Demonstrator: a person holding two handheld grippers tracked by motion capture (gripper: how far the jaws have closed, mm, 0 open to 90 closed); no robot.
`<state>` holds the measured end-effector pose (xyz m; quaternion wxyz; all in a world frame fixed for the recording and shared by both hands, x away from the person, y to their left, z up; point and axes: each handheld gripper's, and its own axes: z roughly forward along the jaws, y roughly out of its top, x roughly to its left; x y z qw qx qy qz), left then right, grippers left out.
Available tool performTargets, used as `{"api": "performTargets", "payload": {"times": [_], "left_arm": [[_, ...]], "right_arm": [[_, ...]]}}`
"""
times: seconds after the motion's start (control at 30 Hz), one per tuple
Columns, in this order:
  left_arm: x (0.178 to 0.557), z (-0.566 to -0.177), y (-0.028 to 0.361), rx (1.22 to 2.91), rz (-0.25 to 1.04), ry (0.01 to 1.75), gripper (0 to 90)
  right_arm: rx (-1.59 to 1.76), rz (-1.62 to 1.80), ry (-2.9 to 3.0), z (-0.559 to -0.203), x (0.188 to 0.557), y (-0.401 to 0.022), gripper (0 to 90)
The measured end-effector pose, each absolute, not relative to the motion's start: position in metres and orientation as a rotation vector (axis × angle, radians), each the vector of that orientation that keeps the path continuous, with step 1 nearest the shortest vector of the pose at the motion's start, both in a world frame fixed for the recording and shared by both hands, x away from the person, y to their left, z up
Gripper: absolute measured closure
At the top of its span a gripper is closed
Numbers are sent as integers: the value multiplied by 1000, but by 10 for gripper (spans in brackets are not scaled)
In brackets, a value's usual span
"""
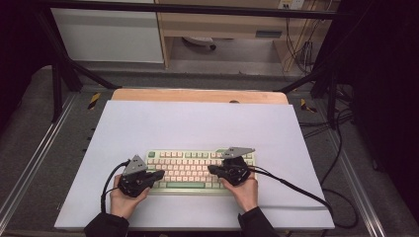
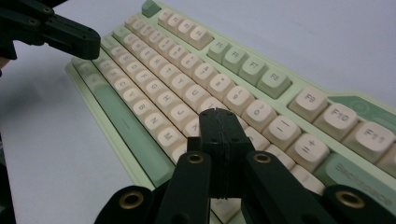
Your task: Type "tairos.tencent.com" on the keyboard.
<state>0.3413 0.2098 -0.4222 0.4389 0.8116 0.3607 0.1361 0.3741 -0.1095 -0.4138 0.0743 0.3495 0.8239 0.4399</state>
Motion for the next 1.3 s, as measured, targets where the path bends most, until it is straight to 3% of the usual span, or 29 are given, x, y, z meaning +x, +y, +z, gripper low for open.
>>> {"api": "performTargets", "payload": {"times": [1.3], "left_arm": [[341, -423, 210, 2025, 338, 887, 900]], "right_arm": [[1084, 1230, 2461, -434, 391, -84, 900]]}}
